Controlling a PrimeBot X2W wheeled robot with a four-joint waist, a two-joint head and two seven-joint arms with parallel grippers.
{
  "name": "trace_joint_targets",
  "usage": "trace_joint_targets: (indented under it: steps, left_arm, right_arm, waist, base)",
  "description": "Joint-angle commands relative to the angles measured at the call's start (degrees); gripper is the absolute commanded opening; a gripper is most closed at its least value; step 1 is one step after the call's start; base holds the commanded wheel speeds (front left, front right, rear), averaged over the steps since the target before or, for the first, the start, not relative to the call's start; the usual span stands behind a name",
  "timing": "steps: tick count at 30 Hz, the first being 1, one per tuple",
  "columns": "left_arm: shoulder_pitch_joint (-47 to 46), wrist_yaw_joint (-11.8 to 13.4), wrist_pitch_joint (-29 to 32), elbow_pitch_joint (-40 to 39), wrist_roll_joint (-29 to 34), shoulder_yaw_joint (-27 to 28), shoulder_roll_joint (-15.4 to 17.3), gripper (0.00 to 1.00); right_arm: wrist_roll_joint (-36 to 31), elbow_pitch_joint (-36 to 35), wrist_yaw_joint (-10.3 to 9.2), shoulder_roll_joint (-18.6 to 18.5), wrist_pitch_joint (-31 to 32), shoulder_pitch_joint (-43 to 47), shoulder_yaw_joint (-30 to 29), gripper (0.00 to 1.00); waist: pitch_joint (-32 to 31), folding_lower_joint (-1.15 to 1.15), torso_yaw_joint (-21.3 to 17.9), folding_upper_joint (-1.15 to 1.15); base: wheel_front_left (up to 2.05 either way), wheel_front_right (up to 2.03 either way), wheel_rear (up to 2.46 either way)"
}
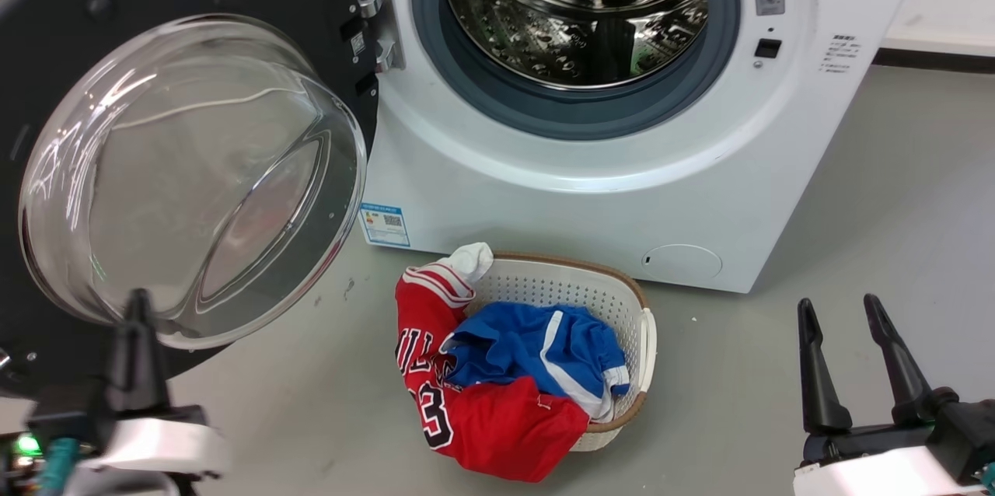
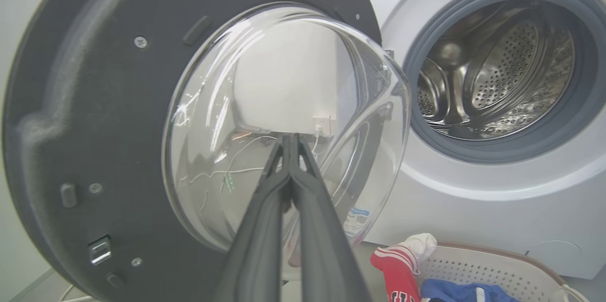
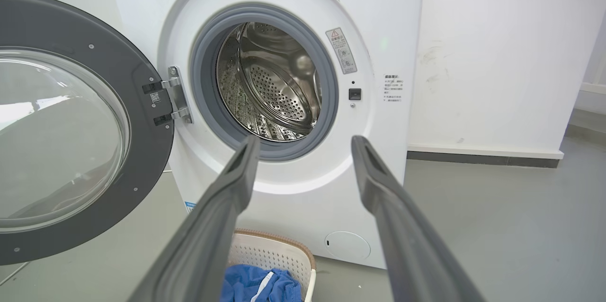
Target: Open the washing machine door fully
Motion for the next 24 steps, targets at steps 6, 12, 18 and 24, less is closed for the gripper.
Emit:
trace_joint_targets:
  steps: [6, 12, 18, 24]
  left_arm:
    - [4.56, -0.01, -0.15, -4.16, -0.12, -5.34, -2.58, 0.0]
    - [7.43, 0.29, -0.15, -5.92, -1.33, -9.41, -3.2, 0.0]
    - [8.97, 0.35, -0.15, -5.29, -3.16, -12.96, -3.5, 0.0]
    - [9.89, 0.62, -0.15, -4.5, -4.9, -14.79, -3.54, 0.0]
  right_arm:
    - [-0.19, -1.48, -0.02, 0.14, -0.12, 1.46, 0.12, 1.0]
    - [-0.06, -1.78, -0.02, 0.15, -0.11, 2.33, 0.21, 1.0]
    - [0.26, -2.2, -0.02, 0.15, -0.11, 3.54, 0.18, 1.0]
    - [0.25, -2.1, -0.02, 0.14, -0.11, 3.82, 0.05, 1.0]
  waist:
    - [-1.71, 0.0, -2.23, 0.0]
    - [-2.07, 0.0, -4.29, 0.0]
    - [-2.13, 0.0, -6.14, 0.0]
    - [-2.19, 0.0, -7.82, 0.0]
  base:
    - [0.0, 0.0, 0.0]
    - [0.0, 0.0, 0.0]
    - [0.0, 0.0, 0.0]
    - [0.0, 0.0, 0.0]
